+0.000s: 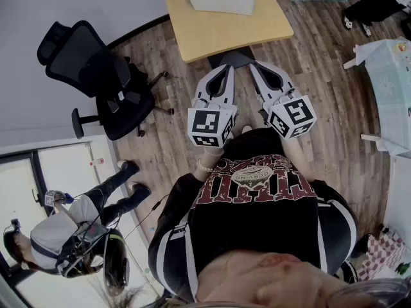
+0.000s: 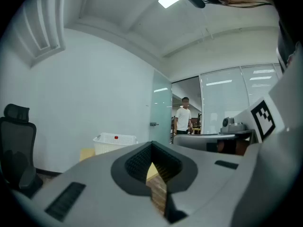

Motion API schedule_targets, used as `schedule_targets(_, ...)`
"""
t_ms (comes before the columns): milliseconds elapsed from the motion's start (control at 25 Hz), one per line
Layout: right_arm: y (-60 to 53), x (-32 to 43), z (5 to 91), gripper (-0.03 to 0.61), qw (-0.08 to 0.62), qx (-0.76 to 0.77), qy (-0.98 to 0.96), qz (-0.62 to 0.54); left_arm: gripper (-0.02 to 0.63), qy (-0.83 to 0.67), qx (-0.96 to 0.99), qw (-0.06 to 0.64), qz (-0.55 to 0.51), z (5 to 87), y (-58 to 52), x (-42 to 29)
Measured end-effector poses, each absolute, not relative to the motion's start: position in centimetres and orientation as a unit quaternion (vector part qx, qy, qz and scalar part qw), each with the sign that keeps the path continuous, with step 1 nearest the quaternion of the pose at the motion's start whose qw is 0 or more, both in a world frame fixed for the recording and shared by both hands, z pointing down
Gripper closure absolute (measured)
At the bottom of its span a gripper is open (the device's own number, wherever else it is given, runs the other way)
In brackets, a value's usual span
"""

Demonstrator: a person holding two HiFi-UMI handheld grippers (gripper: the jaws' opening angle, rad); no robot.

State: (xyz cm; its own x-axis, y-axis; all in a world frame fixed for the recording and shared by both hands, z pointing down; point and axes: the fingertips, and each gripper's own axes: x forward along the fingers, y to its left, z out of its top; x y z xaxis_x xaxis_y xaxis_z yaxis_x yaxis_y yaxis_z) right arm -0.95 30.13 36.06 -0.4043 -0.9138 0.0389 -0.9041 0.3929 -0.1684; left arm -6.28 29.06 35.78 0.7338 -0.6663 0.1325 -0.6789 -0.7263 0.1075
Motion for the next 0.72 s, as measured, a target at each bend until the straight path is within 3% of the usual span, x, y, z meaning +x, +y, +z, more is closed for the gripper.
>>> schedule_targets(720, 28.6, 2.1, 36.6, 0.561, 0.03, -0.526, 0.847, -0.073, 0.566, -0.387, 0.918, 0.077, 0.039, 36.7, 27.9, -3.5)
